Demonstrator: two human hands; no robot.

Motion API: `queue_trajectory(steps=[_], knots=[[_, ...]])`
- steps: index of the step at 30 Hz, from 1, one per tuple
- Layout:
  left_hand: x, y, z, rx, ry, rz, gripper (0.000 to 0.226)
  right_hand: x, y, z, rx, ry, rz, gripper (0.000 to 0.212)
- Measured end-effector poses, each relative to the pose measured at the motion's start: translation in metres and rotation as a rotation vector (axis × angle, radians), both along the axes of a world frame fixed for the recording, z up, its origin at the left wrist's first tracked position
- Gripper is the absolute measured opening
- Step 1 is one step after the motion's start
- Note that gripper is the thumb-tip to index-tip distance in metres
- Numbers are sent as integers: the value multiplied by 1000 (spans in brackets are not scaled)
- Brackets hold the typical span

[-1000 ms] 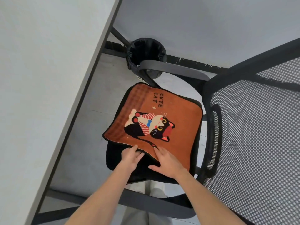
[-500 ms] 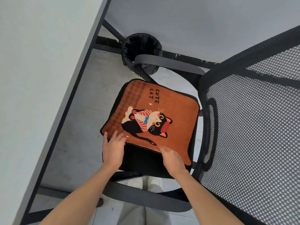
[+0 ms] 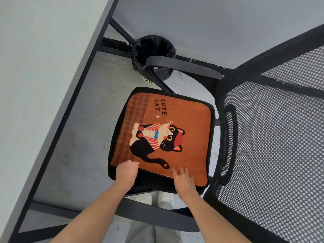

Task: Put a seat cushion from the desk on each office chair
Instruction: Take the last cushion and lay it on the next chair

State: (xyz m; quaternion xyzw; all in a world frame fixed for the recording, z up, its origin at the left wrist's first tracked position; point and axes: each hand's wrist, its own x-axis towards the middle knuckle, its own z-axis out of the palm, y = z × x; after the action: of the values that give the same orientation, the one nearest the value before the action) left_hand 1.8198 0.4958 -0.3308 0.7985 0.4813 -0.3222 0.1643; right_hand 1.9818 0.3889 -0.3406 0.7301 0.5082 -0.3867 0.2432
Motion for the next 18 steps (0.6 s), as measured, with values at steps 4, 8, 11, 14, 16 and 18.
queue_trajectory(steps=[4,8,11,14,16,18], knots=[[5,22,-12,132,-77,-107,31,0,11,-7,91,3,-101,61],[0,37,-15,228,-168,-110,37,1,19,-6,395,-80,-130,56],[-11,26,-14,173,-205,-141,29,-3,15,-2,275,-68,-119,47],[-22,8,-19,21,-90,-138,15,-8,4,-6,20,4,0,49],[-25,4,-26,-174,-21,-118,31,-7,1,-8,13,26,31,56],[-25,10,-28,-176,-37,-179,49,-5,1,-10,86,35,67,60]])
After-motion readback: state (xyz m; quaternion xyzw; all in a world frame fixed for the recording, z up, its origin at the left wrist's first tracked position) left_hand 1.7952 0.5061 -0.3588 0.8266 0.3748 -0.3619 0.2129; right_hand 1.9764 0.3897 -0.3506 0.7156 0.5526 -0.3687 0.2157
